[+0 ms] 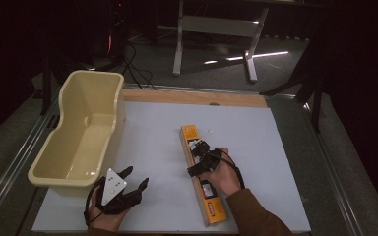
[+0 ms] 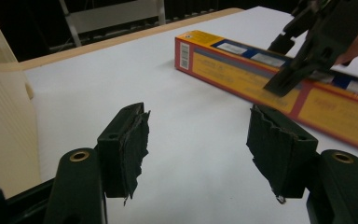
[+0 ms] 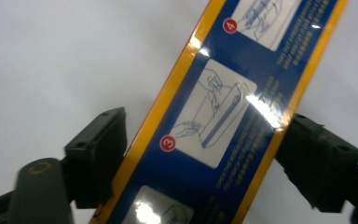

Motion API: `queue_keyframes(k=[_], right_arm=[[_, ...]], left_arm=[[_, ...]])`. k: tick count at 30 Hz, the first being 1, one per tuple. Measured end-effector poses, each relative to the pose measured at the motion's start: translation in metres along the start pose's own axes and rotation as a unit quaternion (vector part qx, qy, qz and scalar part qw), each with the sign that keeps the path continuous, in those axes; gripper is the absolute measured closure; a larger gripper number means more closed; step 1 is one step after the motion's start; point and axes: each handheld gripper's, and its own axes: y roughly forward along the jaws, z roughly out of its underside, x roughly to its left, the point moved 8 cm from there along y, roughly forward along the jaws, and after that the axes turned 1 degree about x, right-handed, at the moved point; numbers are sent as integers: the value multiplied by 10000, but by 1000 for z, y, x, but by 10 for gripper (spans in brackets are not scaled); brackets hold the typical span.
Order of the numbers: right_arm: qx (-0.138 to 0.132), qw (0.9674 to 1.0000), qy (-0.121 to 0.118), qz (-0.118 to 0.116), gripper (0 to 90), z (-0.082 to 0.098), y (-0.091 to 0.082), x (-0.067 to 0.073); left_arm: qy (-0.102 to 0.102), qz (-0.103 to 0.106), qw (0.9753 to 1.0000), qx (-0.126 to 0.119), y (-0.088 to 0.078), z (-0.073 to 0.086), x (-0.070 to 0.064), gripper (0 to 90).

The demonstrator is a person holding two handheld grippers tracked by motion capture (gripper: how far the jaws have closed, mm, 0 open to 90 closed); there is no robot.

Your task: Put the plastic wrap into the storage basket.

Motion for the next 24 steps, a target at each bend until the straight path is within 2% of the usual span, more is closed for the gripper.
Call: queue_keyframes(k=[3,5,7,9,10,13,17,20,24], right_arm=[[56,9999,-90,17,245,6,-3,-12],[107,9999,-10,-68,261,8,-5,-19],[179,9992,243,-275,276,10,-4,-23],[375,9948,710,-625,271,13,0,-23],[466,9929,857,-685,264,13,2,-22],[533,9904,1130,-590,279,10,6,-21],[620,9892,1240,-476,312,9,5,-20],[819,9852,1465,-361,340,9,4,-19],[1075,9843,1393,-115,367,7,5,-16]], left_arm=[[13,4,10000,12,0,0,0,376],[6,-1,10000,15,0,0,0,376],[-15,1,10000,15,1,1,0,376],[-8,10,10000,39,2,1,0,376],[1,12,10000,44,2,1,-1,376],[4,14,10000,25,2,1,-1,376],[-20,20,10000,16,1,1,-1,375],[-6,22,10000,25,2,1,-1,375],[-2,22,10000,25,2,1,-2,375]])
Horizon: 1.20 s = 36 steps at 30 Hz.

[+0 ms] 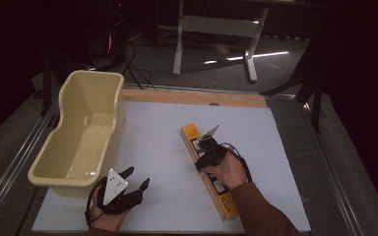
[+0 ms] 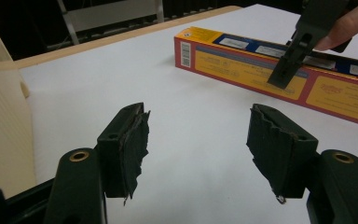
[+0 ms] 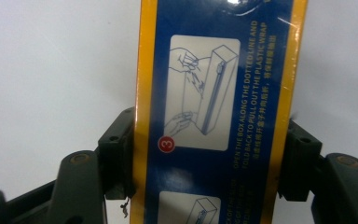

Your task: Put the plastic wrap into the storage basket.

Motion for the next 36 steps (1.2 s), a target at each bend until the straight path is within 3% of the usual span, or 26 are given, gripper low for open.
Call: queue_keyframes(k=[3,6,8,10,12,16,23,36], right_arm=[[166,9998,49,52,382,-1,-1,0],[154,9997,161,-80,389,-1,-2,-1],[148,9991,251,-292,390,0,-3,-2],[115,9969,366,-680,390,0,-5,-1],[22,9955,396,-863,390,-1,-8,0],[-165,9946,389,-948,389,-6,-15,3],[-540,9888,372,-1340,389,-15,-39,15],[-1134,9805,129,-1601,389,-33,-82,38]], left_arm=[[0,-7,10000,-9,0,0,0,375],[-28,-18,10000,-29,-1,0,2,375],[-37,-29,10000,-33,-1,0,3,375],[-36,-31,10000,-38,-1,0,3,375],[-33,-33,10000,-37,-1,-1,3,375],[-16,-29,10000,-32,-1,0,2,375],[-30,-43,10000,-51,-2,-1,3,375],[-44,-46,10000,-73,-2,-1,4,375]])
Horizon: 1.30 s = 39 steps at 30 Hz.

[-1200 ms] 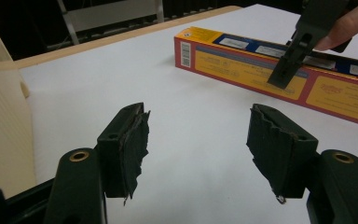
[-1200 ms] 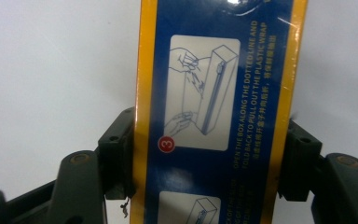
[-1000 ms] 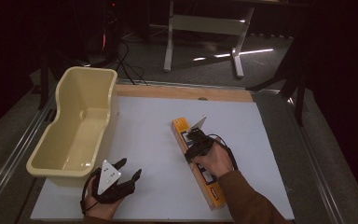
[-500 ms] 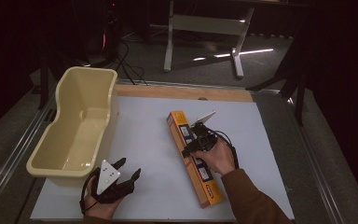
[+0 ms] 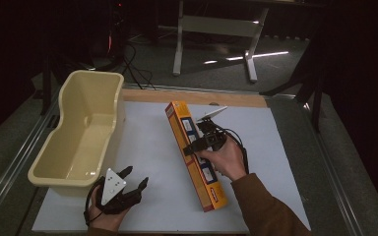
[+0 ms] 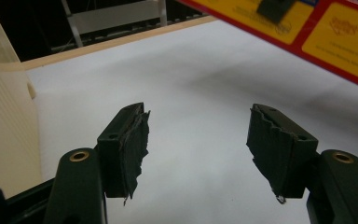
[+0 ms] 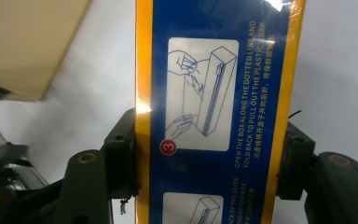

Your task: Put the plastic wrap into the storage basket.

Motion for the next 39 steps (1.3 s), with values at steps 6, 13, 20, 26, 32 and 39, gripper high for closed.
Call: queue_keyframes(k=[6,13,20,26,32,39], right_arm=[[-149,9996,51,-220,389,-12,-9,10],[-307,9986,37,-429,390,-24,-17,22],[-404,9972,62,-624,390,-39,-23,34],[-444,9952,109,-863,390,-51,-31,43],[-413,9917,238,-1193,390,-63,-37,51],[-495,9880,264,-1436,390,-77,-39,60]], left_arm=[[-12,6,10000,-3,0,0,0,374],[11,7,10000,-1,0,0,0,373],[10,10,10000,-7,0,0,0,373],[2,4,10000,-17,-1,0,0,373],[6,17,10000,-19,0,0,-1,373],[-3,29,10000,-20,1,0,-1,373]])
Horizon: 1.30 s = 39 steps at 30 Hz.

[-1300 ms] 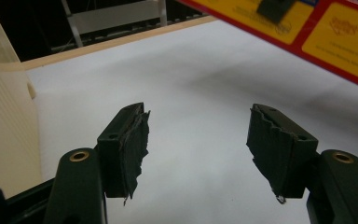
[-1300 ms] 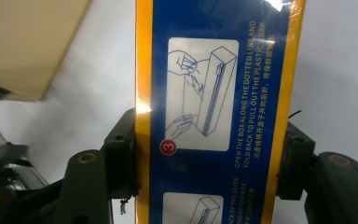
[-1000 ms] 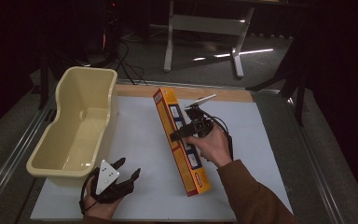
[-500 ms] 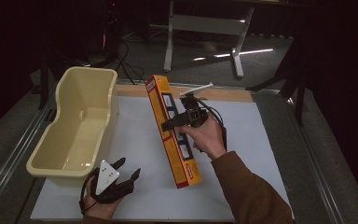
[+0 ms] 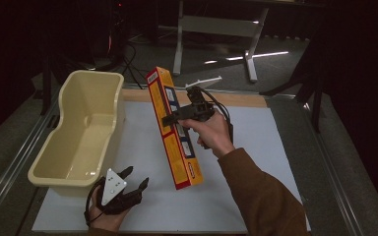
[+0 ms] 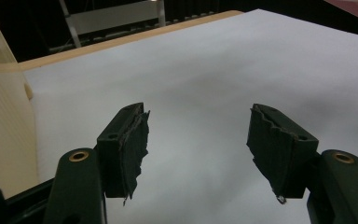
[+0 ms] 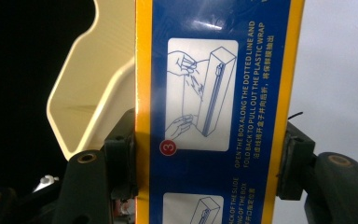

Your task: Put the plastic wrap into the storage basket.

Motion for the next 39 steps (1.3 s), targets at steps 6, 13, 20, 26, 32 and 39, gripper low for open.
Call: queue_keyframes(k=[6,13,20,26,32,39], right_arm=[[-135,9997,99,-149,390,-11,5,8],[-320,9988,215,-302,389,-24,14,20],[-407,9977,218,-492,389,-37,19,28],[-458,9965,290,-633,389,-46,21,36],[-526,9957,367,-667,389,-56,25,43],[-614,9895,794,-1042,389,-68,34,43]], left_arm=[[9,14,10000,0,0,0,-1,373],[15,14,10000,-12,-1,0,0,373],[-21,-3,10000,-16,-1,0,1,371],[12,-5,10000,-17,-1,0,2,369],[-9,-14,10000,-24,-2,0,2,369],[-1,-8,10000,-38,-1,0,1,367]])
